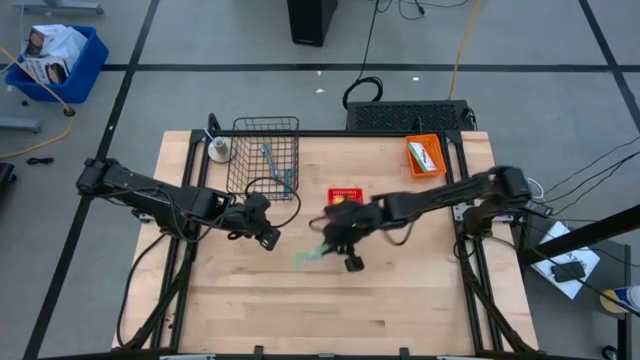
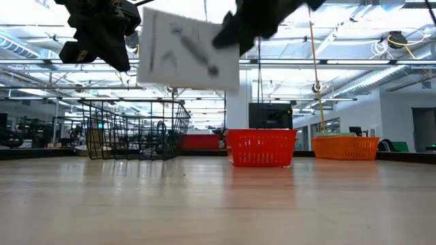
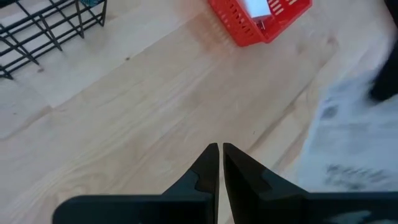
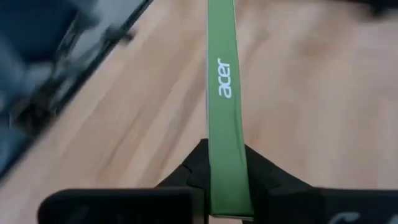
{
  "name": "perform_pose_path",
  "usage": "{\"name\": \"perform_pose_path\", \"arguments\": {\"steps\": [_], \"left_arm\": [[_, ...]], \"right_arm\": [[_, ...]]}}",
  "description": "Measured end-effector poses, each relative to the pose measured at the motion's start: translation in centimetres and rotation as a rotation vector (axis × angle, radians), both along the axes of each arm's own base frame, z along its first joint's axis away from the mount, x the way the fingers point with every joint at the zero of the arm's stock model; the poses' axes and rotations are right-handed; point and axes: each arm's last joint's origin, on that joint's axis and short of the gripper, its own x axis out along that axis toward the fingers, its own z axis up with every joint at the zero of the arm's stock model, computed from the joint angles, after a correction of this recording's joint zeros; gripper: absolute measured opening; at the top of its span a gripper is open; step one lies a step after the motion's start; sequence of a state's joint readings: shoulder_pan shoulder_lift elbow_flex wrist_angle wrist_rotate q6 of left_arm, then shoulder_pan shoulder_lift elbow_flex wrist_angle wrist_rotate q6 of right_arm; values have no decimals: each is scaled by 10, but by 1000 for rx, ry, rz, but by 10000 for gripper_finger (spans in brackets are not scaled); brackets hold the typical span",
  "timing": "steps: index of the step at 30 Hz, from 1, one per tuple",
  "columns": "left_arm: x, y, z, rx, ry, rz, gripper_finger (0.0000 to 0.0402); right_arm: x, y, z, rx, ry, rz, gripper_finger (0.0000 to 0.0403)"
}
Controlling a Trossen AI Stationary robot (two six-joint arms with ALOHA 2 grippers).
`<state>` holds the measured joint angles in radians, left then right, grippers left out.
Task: Pick and place items into bin
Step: Put the white card reader box into the orange bin
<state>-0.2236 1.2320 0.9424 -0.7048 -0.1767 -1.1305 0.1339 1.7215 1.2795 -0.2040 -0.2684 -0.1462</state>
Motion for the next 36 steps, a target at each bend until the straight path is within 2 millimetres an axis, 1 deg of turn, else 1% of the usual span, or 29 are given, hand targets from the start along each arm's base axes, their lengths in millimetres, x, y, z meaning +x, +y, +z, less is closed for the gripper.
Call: {"name": "perform_pose_path", "arguments": {"steps": [3, 8, 12, 14, 18, 22, 24, 27, 29, 32, 36], "left_arm": [[0, 0, 0, 4, -5, -8, 26], [2, -1, 2, 16, -27, -47, 26], [6, -1, 4, 31, -66, -83, 26], [7, -2, 5, 34, -89, -92, 26], [11, -3, 8, 46, -131, -116, 26], [12, -3, 10, 61, -156, -140, 26], [13, -3, 10, 65, -163, -146, 26], [14, -3, 11, 65, -177, -144, 26], [14, -2, 11, 68, -178, -136, 26], [15, 1, 11, 50, -177, -104, 26], [15, 3, 11, 23, -176, -81, 26]], "right_arm": [[-17, -9, 29, 36, 5, -195, 33], [-49, -24, 65, 68, -7, -569, 33], [-73, -37, 81, 71, -13, -828, 33], [-88, -46, 89, 73, -6, -952, 33], [-121, -60, 96, -11, 33, -1165, 33], [-157, -76, 99, -94, 105, -1390, 33], [-171, -84, 98, -161, 137, -1495, 33], [-184, -96, 96, -287, 171, -1606, 33], [-188, -106, 92, -362, 191, -1650, 33], [-189, -120, 74, -417, 242, -1680, 33], [-190, -139, 39, -480, 326, -1654, 33]]}}
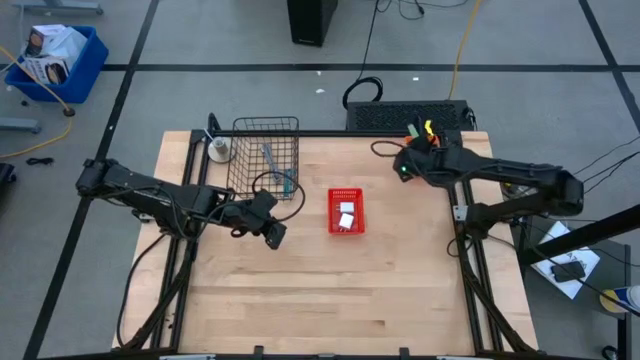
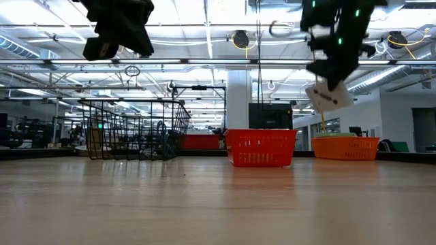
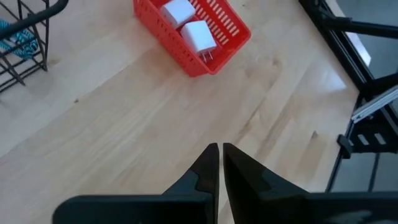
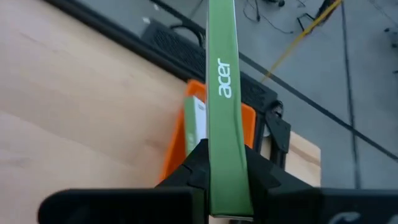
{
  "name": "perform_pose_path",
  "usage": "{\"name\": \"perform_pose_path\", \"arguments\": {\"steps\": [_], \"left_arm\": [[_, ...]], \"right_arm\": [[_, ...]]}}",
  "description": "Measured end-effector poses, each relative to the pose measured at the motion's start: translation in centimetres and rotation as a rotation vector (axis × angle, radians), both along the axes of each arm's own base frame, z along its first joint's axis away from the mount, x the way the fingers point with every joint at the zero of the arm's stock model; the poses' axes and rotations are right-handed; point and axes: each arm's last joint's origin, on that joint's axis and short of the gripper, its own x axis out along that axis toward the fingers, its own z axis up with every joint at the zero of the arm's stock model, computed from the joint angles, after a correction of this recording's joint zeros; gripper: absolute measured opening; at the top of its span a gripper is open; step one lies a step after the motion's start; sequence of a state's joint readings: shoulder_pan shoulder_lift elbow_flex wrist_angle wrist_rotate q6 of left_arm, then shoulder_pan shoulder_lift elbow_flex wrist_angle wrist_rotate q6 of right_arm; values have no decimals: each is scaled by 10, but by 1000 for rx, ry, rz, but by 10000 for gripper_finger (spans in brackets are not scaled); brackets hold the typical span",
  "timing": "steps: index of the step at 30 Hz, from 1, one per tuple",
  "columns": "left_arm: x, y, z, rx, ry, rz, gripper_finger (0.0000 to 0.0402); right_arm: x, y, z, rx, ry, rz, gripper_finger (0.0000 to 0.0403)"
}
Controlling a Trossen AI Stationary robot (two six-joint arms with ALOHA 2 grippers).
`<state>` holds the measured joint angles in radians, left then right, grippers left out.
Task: Pick and place items into bin
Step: Put the white card reader box into the orange bin, then return to Home Position
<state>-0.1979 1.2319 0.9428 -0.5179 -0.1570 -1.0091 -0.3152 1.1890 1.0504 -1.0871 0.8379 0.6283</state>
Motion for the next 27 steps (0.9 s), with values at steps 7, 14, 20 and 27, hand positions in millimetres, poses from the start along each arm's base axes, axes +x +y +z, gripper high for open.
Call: {"name": "perform_pose_path", "arguments": {"steps": [7, 14, 20, 27], "left_arm": [[0, 0, 0, -51, 3, 22, 26], [0, -1, 0, -71, 4, 33, 26], [0, 0, 0, -51, 4, 19, 26], [1, 4, 0, -8, 3, 2, 26]], "right_arm": [[-16, -26, -49, 52, 129, -5, 33], [-21, -42, -76, 43, 154, 63, 43], [-23, -50, -83, 42, 170, 148, 118], [-26, -51, -81, 49, 121, 100, 190]]}}
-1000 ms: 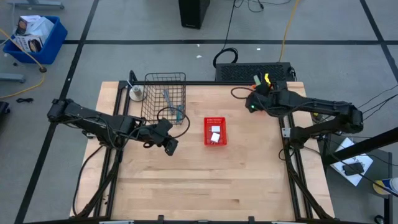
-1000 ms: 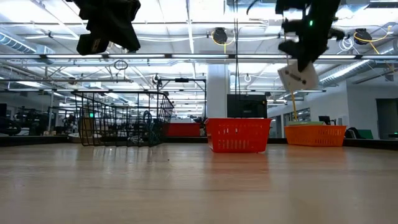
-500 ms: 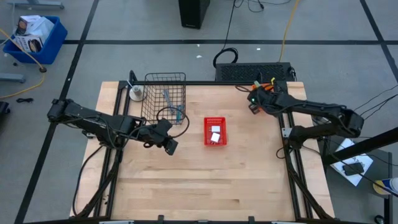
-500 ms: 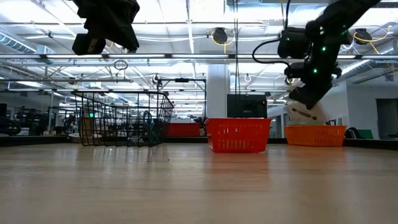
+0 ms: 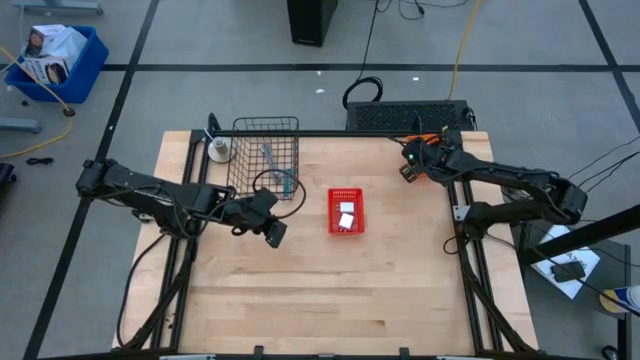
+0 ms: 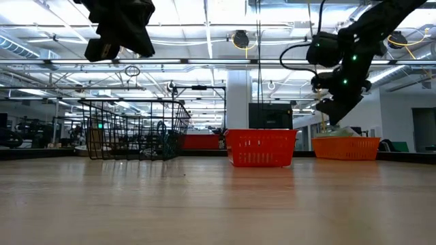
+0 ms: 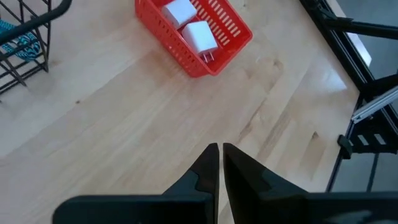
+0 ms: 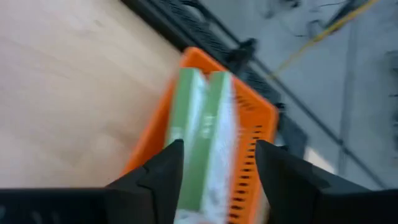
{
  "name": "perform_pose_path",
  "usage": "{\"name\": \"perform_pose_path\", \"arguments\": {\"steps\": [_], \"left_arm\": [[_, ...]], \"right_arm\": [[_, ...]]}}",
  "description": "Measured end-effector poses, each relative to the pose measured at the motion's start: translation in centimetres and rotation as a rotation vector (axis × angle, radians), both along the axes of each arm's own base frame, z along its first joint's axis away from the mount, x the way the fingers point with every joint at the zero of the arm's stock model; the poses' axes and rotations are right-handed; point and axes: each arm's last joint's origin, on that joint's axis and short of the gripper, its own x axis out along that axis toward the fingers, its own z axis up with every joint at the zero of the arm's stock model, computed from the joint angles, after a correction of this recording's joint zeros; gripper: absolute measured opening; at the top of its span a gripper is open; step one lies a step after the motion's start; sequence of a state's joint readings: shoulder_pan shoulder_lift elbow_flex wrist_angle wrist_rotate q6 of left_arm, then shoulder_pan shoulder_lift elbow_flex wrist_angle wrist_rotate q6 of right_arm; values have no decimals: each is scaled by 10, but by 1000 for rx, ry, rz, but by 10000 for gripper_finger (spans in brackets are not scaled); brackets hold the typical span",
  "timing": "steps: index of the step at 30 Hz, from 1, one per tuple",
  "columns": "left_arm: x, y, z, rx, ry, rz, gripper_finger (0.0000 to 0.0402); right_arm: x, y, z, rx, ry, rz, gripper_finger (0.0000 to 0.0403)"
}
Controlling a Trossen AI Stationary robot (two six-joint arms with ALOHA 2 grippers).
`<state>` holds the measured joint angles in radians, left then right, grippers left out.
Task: Pick and place items into bin
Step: Return to Home Position
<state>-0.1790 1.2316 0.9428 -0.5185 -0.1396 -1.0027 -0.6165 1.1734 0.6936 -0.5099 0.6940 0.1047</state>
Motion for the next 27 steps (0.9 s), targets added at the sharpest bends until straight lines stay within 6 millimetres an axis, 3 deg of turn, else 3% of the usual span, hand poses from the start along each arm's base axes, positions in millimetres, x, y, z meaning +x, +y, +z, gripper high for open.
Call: {"name": "perform_pose_path", "arguments": {"steps": [3, 8, 13, 17, 21, 24, 27], "left_arm": [[0, 3, 0, -9, 1, 5, 26], [0, 3, 0, 76, 10, -111, 26], [5, 2, 4, 226, -57, -230, 26], [9, 2, 17, 280, -184, -263, 26], [-9, 4, 35, 383, -249, -228, 26], [-32, 5, 49, 474, -351, -174, 26], [-56, 8, 46, 506, -432, -168, 26]], "right_arm": [[3, 7, 11, 60, -137, 25, 202], [12, 25, 37, 207, -598, 91, 202], [20, 55, 64, 467, -942, 386, 199], [28, 86, 99, 446, -1180, 764, 204], [15, 115, 123, 444, -1296, 1013, 204], [4, 134, 131, 402, -1332, 1047, 201], [-1, 150, 131, 369, -1326, 1074, 199]]}}
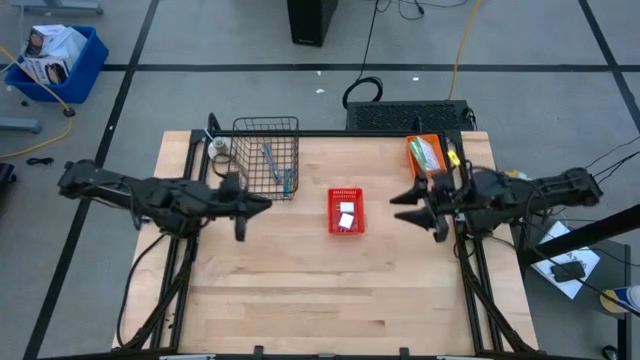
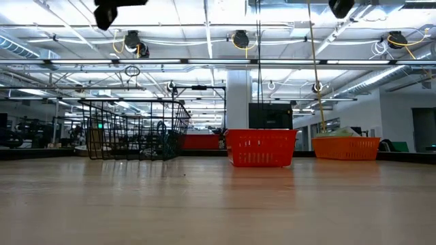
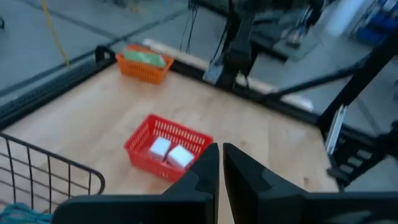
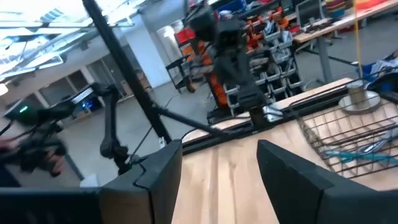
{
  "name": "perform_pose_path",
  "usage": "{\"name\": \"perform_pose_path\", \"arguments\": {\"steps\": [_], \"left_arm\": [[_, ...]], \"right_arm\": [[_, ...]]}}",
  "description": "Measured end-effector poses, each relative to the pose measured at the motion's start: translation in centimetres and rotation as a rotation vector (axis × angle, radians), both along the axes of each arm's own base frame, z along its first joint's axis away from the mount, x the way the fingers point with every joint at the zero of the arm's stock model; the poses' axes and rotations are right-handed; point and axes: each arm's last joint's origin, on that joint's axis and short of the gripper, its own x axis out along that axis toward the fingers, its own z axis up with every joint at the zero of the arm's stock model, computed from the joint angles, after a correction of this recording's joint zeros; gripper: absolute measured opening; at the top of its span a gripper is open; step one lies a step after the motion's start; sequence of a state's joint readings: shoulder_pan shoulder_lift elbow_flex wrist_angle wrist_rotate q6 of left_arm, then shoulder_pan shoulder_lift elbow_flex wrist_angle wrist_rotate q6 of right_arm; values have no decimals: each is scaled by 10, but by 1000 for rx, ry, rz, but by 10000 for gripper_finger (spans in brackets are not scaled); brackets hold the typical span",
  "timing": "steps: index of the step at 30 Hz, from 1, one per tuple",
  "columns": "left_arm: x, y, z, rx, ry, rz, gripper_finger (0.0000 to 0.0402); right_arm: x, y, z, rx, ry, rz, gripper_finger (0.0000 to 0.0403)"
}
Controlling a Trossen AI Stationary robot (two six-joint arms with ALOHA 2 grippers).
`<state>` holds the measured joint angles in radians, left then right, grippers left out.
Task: Pick and place items into bin
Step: Return to Home Position
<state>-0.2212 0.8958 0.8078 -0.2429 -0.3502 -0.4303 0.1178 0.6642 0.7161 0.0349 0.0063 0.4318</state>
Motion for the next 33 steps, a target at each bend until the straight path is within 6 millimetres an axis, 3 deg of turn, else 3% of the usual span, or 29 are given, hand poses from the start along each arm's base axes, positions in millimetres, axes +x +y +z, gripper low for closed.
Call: {"name": "perform_pose_path", "arguments": {"steps": [6, 10, 19, 25, 33], "left_arm": [[-41, 2, -24, -14, -83, 18, 26], [-58, 3, -35, 46, -147, 0, 26], [-80, 9, -61, 70, -183, -10, 26], [-91, 13, -60, 158, -228, -15, 26], [-112, 23, -66, 142, -236, 57, 26]], "right_arm": [[-7, 25, -14, -58, 18, 36, 204], [-21, 31, -28, -83, -80, 39, 205], [-50, 22, -76, -38, -229, 27, 203], [-65, 15, -77, -129, -352, -4, 204], [-78, 5, -93, -144, -316, -118, 205]]}}
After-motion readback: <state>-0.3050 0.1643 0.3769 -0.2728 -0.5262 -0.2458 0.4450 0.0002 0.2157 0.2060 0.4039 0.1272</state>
